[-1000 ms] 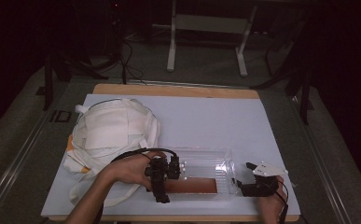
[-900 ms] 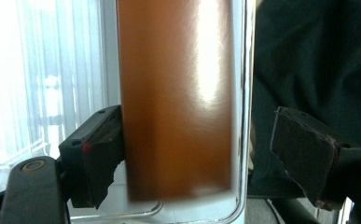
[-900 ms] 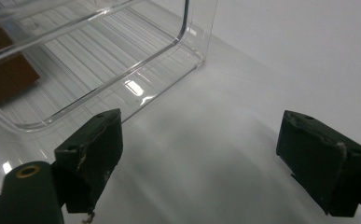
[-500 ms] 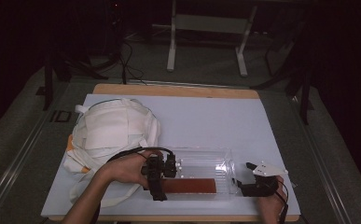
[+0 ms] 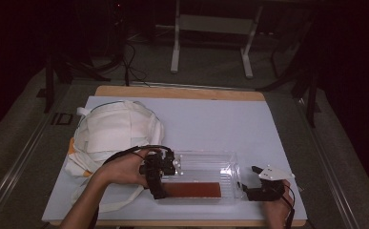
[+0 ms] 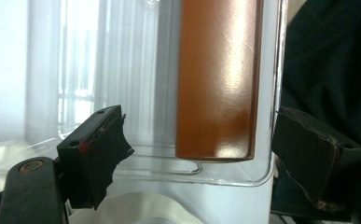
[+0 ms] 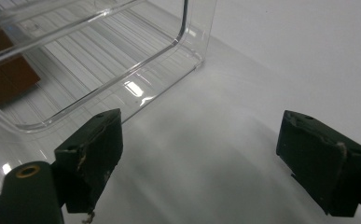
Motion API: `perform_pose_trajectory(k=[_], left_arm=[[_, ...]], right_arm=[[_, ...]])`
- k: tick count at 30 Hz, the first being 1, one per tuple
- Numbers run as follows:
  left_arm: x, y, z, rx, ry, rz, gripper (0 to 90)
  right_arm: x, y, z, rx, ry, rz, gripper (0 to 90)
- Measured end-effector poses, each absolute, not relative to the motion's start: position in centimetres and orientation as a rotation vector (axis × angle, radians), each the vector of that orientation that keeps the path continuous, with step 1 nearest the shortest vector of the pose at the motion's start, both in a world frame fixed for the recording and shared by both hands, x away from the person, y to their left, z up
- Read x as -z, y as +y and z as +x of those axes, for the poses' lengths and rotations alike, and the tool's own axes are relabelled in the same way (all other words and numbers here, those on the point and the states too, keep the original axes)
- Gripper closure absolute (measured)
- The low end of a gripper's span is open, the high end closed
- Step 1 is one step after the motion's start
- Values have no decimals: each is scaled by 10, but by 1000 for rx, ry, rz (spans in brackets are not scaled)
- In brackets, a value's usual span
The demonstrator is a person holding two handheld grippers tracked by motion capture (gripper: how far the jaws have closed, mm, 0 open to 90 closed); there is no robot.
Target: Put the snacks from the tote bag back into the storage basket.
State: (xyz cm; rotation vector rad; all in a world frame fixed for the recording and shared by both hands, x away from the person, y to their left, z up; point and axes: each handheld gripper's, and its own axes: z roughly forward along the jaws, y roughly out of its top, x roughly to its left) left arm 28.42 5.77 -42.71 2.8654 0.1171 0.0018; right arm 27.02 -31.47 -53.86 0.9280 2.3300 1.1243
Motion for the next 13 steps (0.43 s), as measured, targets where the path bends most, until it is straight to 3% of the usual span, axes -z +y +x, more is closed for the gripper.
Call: perform_pose_trajectory(k=[13], left_arm=[[413,84,274,-117,187,2686,177]], right_arm=[[538,-315,270,-1127,2328,929,145]])
